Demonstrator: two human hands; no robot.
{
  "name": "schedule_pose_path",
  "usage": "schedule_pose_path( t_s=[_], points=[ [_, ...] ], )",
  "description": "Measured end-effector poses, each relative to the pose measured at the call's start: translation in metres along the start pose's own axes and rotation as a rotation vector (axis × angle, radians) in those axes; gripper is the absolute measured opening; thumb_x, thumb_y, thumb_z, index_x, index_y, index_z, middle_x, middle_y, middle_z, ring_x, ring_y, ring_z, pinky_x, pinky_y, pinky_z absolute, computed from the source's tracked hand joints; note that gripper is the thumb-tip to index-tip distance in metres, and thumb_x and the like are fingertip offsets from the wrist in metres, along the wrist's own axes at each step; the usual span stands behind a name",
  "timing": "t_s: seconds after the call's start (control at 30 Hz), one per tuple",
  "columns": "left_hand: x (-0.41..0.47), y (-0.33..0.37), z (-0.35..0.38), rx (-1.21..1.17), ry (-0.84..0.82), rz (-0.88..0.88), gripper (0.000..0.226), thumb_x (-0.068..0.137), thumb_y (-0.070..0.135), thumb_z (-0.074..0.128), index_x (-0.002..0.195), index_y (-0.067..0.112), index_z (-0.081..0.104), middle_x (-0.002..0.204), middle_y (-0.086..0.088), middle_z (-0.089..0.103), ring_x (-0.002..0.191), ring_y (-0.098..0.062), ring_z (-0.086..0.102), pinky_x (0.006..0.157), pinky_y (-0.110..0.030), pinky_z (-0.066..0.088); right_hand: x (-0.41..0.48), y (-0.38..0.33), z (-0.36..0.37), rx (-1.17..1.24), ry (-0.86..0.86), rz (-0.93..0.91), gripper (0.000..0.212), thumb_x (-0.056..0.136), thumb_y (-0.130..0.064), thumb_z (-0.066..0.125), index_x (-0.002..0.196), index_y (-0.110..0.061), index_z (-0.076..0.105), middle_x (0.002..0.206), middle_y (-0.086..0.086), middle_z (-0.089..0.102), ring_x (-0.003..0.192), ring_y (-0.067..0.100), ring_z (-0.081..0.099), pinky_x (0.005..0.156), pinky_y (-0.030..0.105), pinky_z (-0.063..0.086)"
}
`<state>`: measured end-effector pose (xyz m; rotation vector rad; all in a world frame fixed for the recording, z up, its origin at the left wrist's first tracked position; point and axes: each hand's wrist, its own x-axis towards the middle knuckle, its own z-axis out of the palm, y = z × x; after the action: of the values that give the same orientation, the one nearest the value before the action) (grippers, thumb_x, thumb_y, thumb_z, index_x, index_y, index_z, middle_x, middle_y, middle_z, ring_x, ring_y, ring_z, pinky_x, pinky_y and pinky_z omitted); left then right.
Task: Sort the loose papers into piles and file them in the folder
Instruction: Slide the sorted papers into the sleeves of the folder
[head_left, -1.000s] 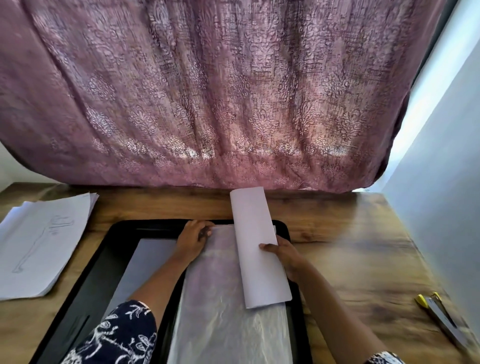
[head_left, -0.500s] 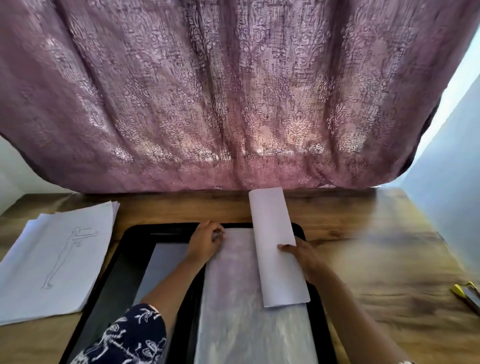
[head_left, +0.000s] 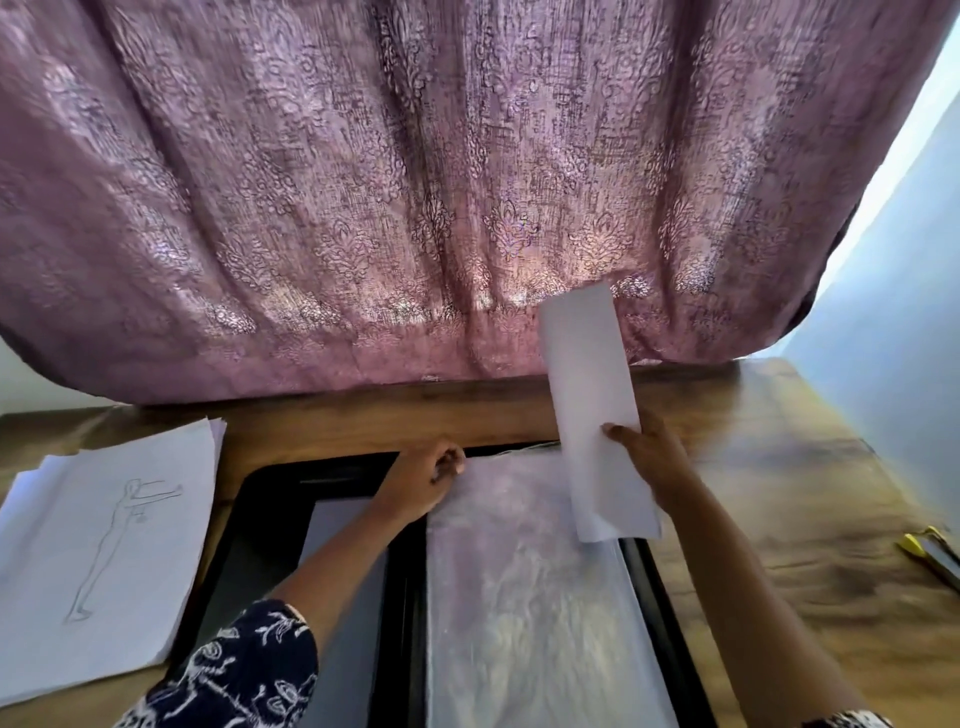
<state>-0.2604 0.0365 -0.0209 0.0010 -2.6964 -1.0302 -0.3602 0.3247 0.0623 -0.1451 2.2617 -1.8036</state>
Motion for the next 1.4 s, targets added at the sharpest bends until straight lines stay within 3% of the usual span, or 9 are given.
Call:
schedule_pose_path(
  t_s=[0.1,0.3,0.5,0.63,0.77,0.87,1.03,1.2,1.4],
  points=[
    [0.002,-0.001,0.007,0.177,0.016,0.112,0.038,0.083,0.047,0.057,0.104,0.019,0.072,0.088,0.004,0.067,0.084,-0.013,0.062,0.077,-0.027,0.044,0.000,-0.013,0.004,-0.131,0.011,-0.082,0.027,0.090,-0.008,0.061,0.116,-0.011,0.061,0.102,0.006,0.066,0.078,0.015,0.062,0.067,0.025,0.048],
    [0.004,0.011,0.017,0.177,0.105,0.134,0.011,0.071,0.009,0.075,0.076,0.016,0.068,0.075,0.003,0.065,0.075,-0.013,0.058,0.073,-0.023,0.039,0.008,-0.041,0.016,-0.161,-0.001,-0.242,0.034,0.089,-0.012,0.062,0.123,-0.015,0.062,0.111,0.005,0.069,0.098,0.021,0.066,0.086,0.039,0.053],
    [-0.001,0.006,0.020,0.242,0.073,0.134,0.019,0.077,0.009,0.070,0.081,0.022,0.058,0.071,0.007,0.064,0.068,-0.018,0.061,0.071,-0.028,0.041,0.019,-0.062,0.042,-0.051,-0.054,-0.296,0.034,0.090,0.000,0.057,0.123,-0.009,0.059,0.108,0.001,0.067,0.083,-0.010,0.063,0.070,0.007,0.046],
    [-0.006,0.003,0.021,0.372,0.011,0.182,0.017,0.081,0.012,0.068,0.087,0.022,0.056,0.068,0.009,0.063,0.065,-0.014,0.061,0.095,-0.025,0.034,0.029,-0.066,0.056,0.053,-0.063,-0.256,0.033,0.089,0.002,0.059,0.118,-0.014,0.060,0.105,0.002,0.067,0.083,-0.001,0.065,0.076,0.019,0.051],
    [-0.016,-0.006,0.025,0.289,0.000,0.168,0.008,0.088,0.014,0.060,0.094,0.018,0.061,0.093,0.006,0.070,0.087,-0.012,0.064,0.116,-0.036,0.021,0.040,-0.070,0.076,0.124,-0.072,-0.211,0.031,0.088,0.004,0.060,0.116,-0.008,0.060,0.103,0.005,0.066,0.075,-0.001,0.066,0.069,0.017,0.052],
    [-0.021,-0.006,0.026,0.159,0.123,0.122,0.012,0.086,0.018,0.063,0.096,0.017,0.068,0.100,0.005,0.072,0.094,-0.008,0.062,0.110,-0.046,0.024,0.046,-0.070,0.096,0.120,-0.108,-0.184,0.034,0.088,0.006,0.059,0.121,-0.001,0.058,0.111,0.010,0.064,0.078,0.004,0.065,0.065,0.013,0.052],
    [-0.024,-0.003,0.017,0.197,0.294,-0.001,0.008,0.078,0.015,0.073,0.084,0.021,0.075,0.086,0.009,0.074,0.080,-0.014,0.067,0.101,-0.045,0.036,0.054,-0.053,0.114,0.060,-0.184,-0.055,0.043,0.087,0.005,0.061,0.129,0.000,0.052,0.127,0.018,0.059,0.110,0.033,0.059,0.095,0.046,0.050],
    [-0.021,-0.003,0.014,0.129,0.348,0.047,0.023,0.083,0.032,0.054,0.080,0.019,0.073,0.086,0.009,0.071,0.085,-0.007,0.057,0.086,-0.021,0.034,0.057,-0.044,0.112,0.120,-0.290,0.039,0.046,0.088,0.011,0.054,0.132,0.003,0.046,0.122,0.015,0.058,0.104,0.026,0.057,0.073,0.024,0.054],
    [-0.009,-0.003,0.010,0.162,0.316,-0.002,0.029,0.083,0.041,0.052,0.080,0.021,0.073,0.085,0.009,0.070,0.082,-0.007,0.055,0.076,-0.026,0.035,0.069,-0.044,0.106,0.003,-0.355,0.183,0.043,0.083,0.014,0.058,0.125,0.011,0.051,0.128,0.027,0.056,0.108,0.039,0.058,0.094,0.048,0.048]
  ],
)
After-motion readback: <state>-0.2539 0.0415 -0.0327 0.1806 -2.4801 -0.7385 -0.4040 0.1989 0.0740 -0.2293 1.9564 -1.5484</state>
